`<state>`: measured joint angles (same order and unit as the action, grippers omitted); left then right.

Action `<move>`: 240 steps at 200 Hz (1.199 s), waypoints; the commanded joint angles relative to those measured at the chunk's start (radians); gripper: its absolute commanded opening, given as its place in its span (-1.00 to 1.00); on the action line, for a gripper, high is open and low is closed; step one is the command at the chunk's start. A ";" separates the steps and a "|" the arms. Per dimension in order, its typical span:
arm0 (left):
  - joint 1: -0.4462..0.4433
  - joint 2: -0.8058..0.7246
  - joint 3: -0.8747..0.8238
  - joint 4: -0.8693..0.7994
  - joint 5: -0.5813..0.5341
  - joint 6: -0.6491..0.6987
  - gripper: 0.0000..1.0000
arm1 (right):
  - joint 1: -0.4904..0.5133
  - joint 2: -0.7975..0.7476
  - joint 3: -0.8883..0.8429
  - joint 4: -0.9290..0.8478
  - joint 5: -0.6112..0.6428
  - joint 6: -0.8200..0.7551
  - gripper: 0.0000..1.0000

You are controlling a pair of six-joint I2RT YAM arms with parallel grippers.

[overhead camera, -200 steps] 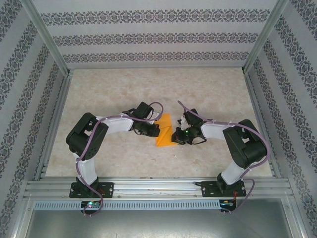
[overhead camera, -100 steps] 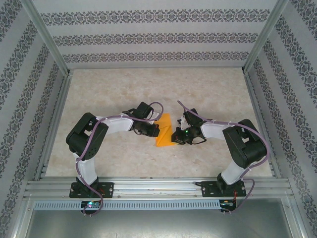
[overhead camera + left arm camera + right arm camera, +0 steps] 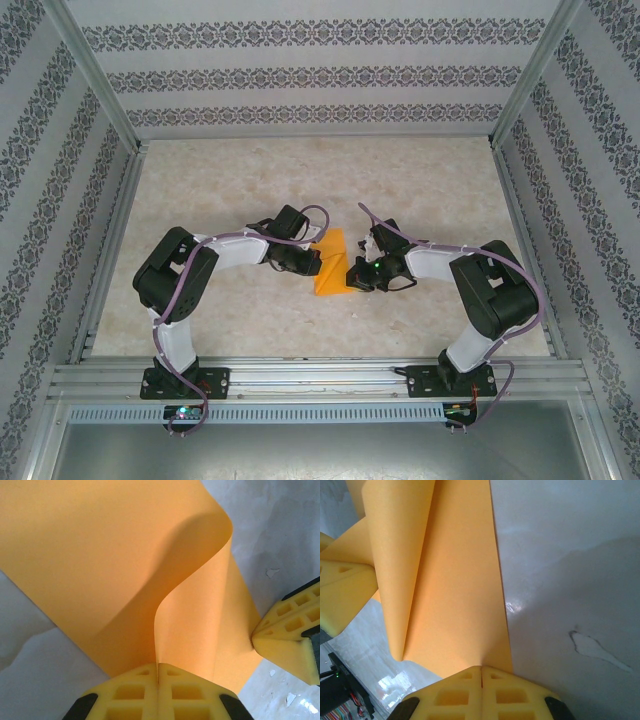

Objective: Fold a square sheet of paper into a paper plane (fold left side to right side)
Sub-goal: Fold the triangle a second time at the center of the table.

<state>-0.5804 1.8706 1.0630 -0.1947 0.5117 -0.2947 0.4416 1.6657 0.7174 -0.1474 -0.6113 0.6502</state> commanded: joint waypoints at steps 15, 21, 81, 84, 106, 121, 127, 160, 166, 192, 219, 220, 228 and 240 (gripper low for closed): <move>0.014 -0.002 0.020 -0.002 -0.013 0.020 -1.00 | 0.012 0.046 -0.015 -0.062 0.053 -0.020 -1.00; 0.014 0.001 0.021 -0.002 -0.012 0.022 -1.00 | 0.011 0.046 -0.015 -0.063 0.054 -0.020 -1.00; 0.014 0.023 0.020 -0.006 -0.006 0.028 -1.00 | 0.012 0.043 -0.016 -0.063 0.053 -0.020 -1.00; 0.014 0.024 0.020 -0.007 -0.007 0.028 -1.00 | 0.012 0.043 -0.016 -0.063 0.053 -0.020 -1.00; 0.014 0.032 0.013 -0.008 -0.006 0.030 -1.00 | 0.011 0.042 -0.014 -0.063 0.052 -0.021 -1.00; 0.014 0.037 0.007 -0.009 -0.007 0.032 -1.00 | 0.012 0.039 -0.009 -0.063 0.045 -0.018 -1.00; 0.014 0.038 0.005 -0.012 -0.007 0.034 -1.00 | 0.012 0.035 -0.006 -0.063 0.042 -0.017 -1.00; 0.014 0.044 -0.005 -0.018 -0.013 0.040 -1.00 | 0.011 -0.024 0.020 -0.057 0.016 -0.003 -1.00; 0.014 0.045 -0.006 -0.017 -0.013 0.041 -1.00 | 0.010 -0.038 0.024 -0.052 0.009 0.001 -0.97; 0.013 0.047 -0.009 -0.018 -0.015 0.043 -1.00 | 0.002 -0.079 0.036 -0.002 -0.034 0.029 -0.94; 0.013 0.046 -0.011 -0.018 -0.016 0.042 -1.00 | 0.009 -0.058 0.045 0.092 -0.065 0.075 -1.00; 0.013 0.045 -0.011 -0.017 -0.016 0.042 -1.00 | 0.010 -0.056 0.045 0.097 -0.066 0.077 -1.00; 0.011 0.046 -0.011 -0.017 -0.015 0.041 -1.00 | 0.016 -0.039 0.048 0.137 -0.071 0.099 -1.00; 0.011 0.046 -0.011 -0.019 -0.016 0.042 -1.00 | 0.027 -0.013 0.053 0.192 -0.073 0.130 -1.00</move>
<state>-0.5800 1.8874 1.0630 -0.1940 0.5133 -0.2863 0.4438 1.6112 0.7441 -0.0830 -0.6502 0.7101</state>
